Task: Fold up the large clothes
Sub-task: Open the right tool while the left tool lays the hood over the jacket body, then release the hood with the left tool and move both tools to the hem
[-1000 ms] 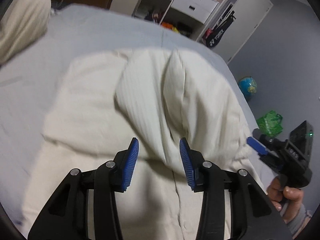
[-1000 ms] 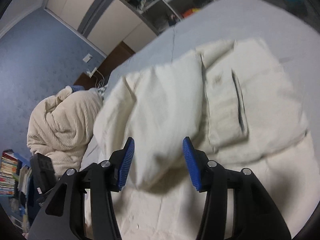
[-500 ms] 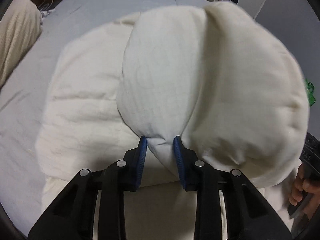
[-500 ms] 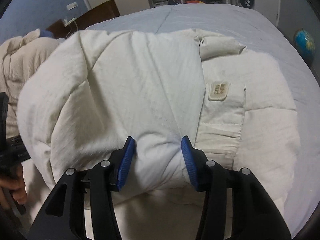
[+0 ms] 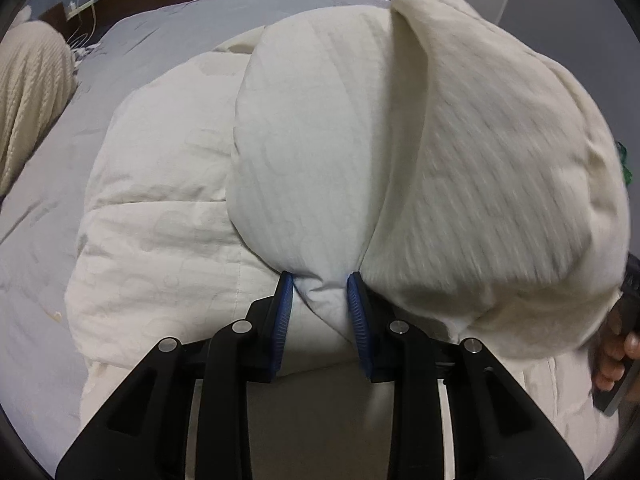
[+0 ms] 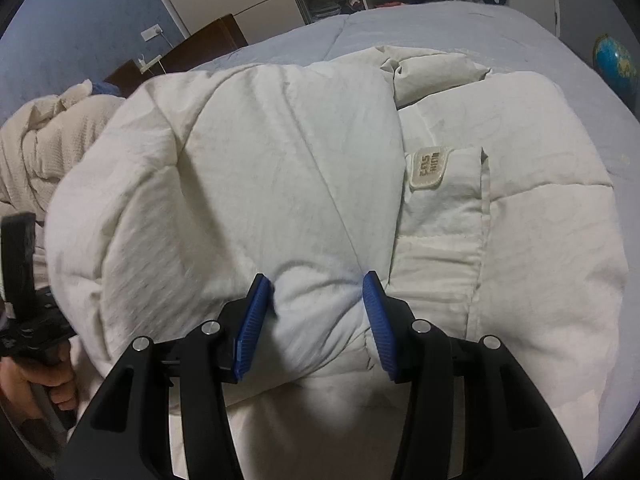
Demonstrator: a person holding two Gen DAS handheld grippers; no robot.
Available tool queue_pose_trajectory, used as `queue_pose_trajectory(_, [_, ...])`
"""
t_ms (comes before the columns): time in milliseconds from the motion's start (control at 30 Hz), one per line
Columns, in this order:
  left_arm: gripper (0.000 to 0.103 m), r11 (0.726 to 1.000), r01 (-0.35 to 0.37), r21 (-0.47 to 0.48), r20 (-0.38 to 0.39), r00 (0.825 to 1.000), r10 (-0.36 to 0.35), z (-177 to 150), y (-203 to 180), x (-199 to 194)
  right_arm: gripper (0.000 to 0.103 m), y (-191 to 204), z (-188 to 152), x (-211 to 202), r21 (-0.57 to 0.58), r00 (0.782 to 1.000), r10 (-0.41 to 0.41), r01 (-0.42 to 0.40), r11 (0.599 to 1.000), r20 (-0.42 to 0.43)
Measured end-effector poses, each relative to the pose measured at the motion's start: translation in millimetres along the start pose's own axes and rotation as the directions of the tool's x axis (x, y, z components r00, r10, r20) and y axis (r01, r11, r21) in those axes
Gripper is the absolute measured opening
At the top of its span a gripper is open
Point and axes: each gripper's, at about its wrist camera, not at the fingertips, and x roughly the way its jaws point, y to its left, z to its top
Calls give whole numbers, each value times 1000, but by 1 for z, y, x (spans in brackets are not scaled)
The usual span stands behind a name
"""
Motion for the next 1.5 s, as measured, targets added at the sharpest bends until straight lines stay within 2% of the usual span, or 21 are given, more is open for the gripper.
queue_pose_trajectory(167, [43, 999, 15, 33, -3, 1000, -15, -15, -3, -23, 46, -14, -4, -22, 56, 998, 63, -62, 997, -24])
queue_pose_trajectory(333, [52, 996, 3, 92, 37, 999, -6, -23, -5, -57, 47, -22, -15, -52, 38, 998, 44, -42, 998, -49])
queue_pose_trajectory(400, [60, 995, -7, 101, 62, 998, 1, -26, -7, -71, 47, -25, -21, -64, 30, 998, 38, -36, 999, -59])
queue_pose_trajectory(500, [63, 989, -43, 144, 96, 995, 29, -28, -15, -91, 47, -30, -28, -80, 4, 998, 17, -17, 1000, -67])
queue_pose_trajectory(600, [67, 984, -58, 166, 106, 994, 40, -33, -16, -104, 53, -33, -39, -96, -16, 997, -19, 18, 1000, -70])
queue_pose_trajectory(767, [69, 973, -111, 201, 114, 989, 89, -42, -11, -111, 58, -44, -51, -111, -34, 994, -60, 57, 998, -88])
queue_pose_trajectory(800, [69, 970, -118, 213, 115, 989, 95, -37, -6, -99, 58, -48, -54, -114, -34, 993, -64, 61, 998, -95])
queue_pose_trajectory(933, [73, 960, -124, 252, 90, 991, 104, -50, -8, -102, 59, -59, -73, -126, -29, 989, -85, 82, 996, -122])
queue_pose_trajectory(1100, [74, 952, -129, 279, -18, 990, 140, -75, 8, -104, 59, -72, -85, -145, 29, 986, -78, 84, 996, -149])
queue_pose_trajectory(1200, [74, 961, -124, 247, -68, 987, 145, -88, 29, -110, 61, -83, -95, -161, 34, 983, -96, 103, 994, -154])
queue_pose_trajectory(1367, [79, 989, -88, 121, -119, 988, 102, -94, 72, -117, 61, -114, -122, -180, 68, 977, -115, 129, 989, -180])
queue_pose_trajectory(1433, [83, 994, -79, 69, -138, 987, 88, -94, 88, -113, 61, -129, -134, -185, 122, 977, -96, 120, 985, -190])
queue_pose_trajectory(1500, [85, 1000, -18, 3, -180, 983, 19, -92, 103, -106, 61, -140, -144, -189, 186, 982, -42, 76, 980, -185])
